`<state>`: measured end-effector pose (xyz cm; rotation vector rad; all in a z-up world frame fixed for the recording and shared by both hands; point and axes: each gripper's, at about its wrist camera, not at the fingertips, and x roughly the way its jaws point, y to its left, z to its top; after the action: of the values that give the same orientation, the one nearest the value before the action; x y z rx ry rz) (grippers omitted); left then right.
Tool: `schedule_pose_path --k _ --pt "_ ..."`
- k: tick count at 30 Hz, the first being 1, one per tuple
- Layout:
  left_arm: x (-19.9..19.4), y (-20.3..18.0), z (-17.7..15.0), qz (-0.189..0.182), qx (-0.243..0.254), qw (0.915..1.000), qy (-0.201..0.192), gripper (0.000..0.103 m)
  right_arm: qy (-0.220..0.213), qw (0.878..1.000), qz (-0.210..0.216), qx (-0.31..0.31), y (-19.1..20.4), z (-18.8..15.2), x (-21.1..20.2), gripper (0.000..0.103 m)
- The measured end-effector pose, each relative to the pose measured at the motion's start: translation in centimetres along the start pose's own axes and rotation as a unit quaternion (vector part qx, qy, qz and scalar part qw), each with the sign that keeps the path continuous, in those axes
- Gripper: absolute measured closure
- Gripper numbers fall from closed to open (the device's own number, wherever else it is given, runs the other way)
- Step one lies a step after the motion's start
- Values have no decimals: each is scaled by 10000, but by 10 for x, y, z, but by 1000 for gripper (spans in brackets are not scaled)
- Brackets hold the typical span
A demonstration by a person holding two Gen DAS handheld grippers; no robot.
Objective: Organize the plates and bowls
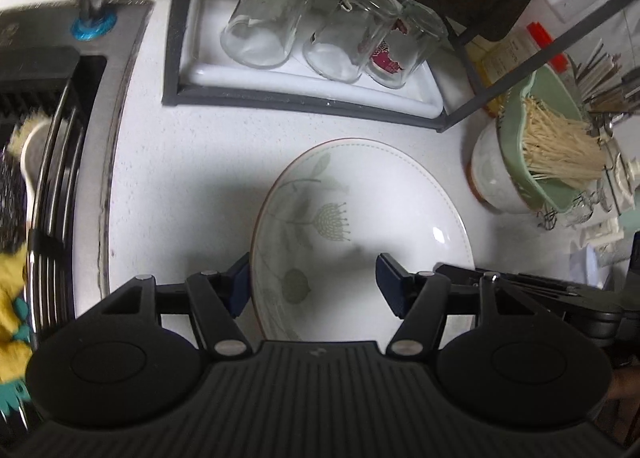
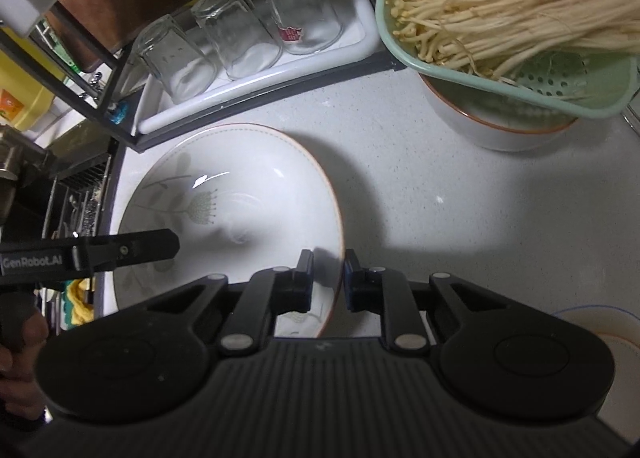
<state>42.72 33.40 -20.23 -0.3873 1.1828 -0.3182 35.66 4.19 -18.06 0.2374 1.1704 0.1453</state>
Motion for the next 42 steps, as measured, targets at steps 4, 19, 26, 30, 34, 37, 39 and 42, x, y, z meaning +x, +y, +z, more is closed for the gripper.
schedule_pose_path --k 4,19,26,30,34,37,39,42 --pt "-9 -2 -9 8 -138 9999 -54 35 -12 9999 133 -40 -1 -5 -9 85" --pt "-57 -42 -40 103 -216 9988 -421 35 -155 9982 560 -142 -7 -28 -64 85" --pt "-59 -70 -53 -6 -293 9986 -433 35 -460 9971 609 -16 -32 -43 -99 85" --pt "-55 -86 -60 -39 -124 9988 -471 35 -705 9953 646 159 -49 -54 -112 85" --pt "-53 -110 -70 -67 53 9985 -539 35 -687 9957 574 235 -67 -67 -122 85" --pt "-49 -127 -80 -107 75 9982 -589 35 -712 9953 601 244 -82 -72 -132 85" --pt "-43 -139 -86 -94 73 9983 -574 35 -728 9952 590 278 -93 -76 -136 85" --pt "-35 -158 -98 -78 133 9984 -542 35 -759 9951 540 325 -110 -82 -144 85"
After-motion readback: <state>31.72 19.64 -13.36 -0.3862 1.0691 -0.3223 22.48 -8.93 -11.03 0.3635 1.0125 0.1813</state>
